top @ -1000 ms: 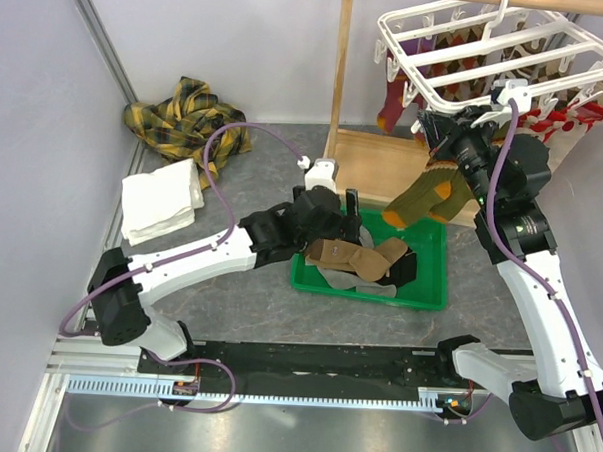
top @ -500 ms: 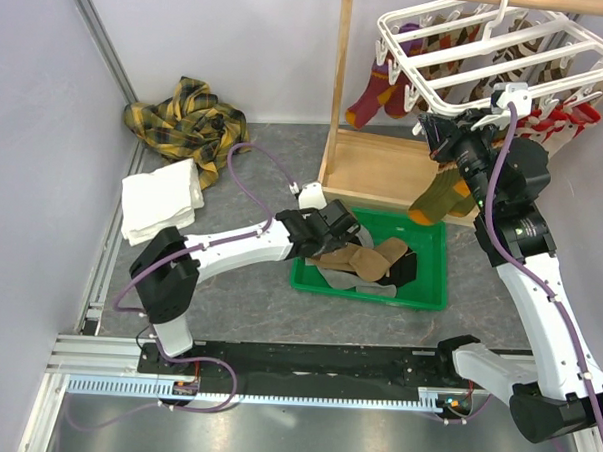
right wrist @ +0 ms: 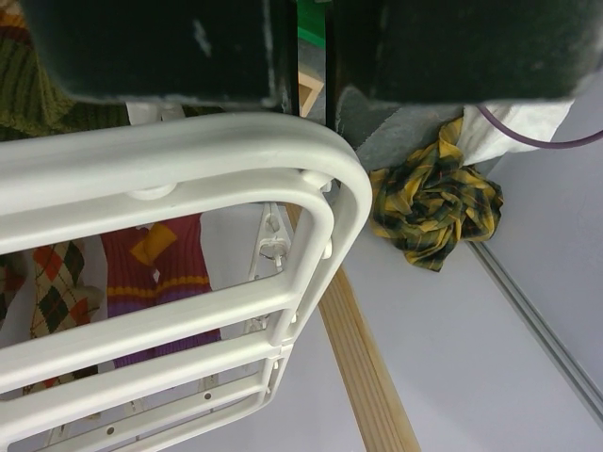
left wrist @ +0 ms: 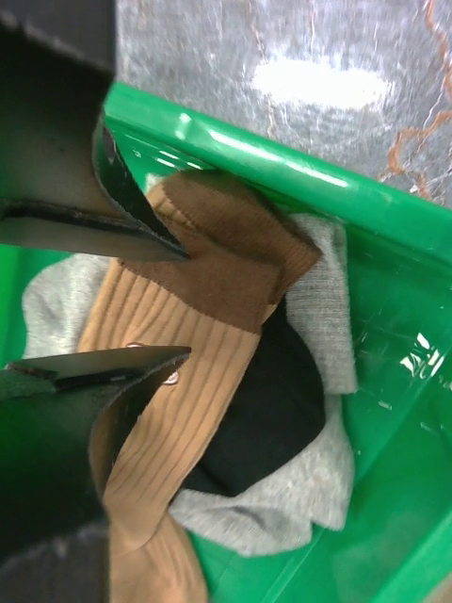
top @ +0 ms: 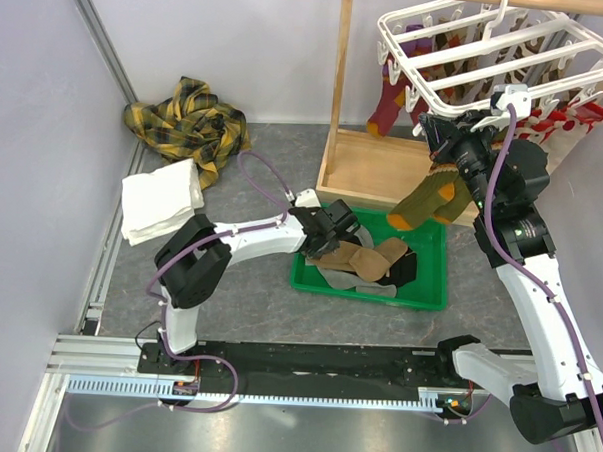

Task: Clip the socks to the hanger
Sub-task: Pick up the sock from the bin.

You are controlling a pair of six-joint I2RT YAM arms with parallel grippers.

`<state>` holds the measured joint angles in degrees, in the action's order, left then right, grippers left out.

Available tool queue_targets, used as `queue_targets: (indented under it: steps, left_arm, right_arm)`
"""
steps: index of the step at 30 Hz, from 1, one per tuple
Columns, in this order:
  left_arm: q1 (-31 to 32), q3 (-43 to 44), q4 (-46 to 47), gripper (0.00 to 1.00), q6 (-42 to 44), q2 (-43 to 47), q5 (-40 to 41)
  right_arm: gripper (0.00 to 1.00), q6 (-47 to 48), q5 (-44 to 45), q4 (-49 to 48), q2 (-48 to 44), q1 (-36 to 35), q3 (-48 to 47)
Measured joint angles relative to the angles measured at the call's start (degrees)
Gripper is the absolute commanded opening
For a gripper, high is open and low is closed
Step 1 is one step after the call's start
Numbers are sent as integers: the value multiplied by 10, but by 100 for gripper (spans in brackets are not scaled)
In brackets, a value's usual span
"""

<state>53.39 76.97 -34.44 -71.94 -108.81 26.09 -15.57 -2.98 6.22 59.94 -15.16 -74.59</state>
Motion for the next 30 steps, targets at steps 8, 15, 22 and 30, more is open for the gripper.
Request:
queue_targets:
  steps: [8,15,22,30]
  left_arm:
    - [-7,12,1,7,-7,-29,-12]
    - [-7,12,0,2,-8,-24,-12]
    - [-3,12,-2,2,15,32,-11]
    - [23,16,-3,2,96,106,30]
  right_arm:
    - [0,4,0,-2,0,0,2]
    - [0,4,0,-2,0,0,2]
    - [0,3,0,-2,-1,0,2]
    - [0,3,0,-2,-2,0,2]
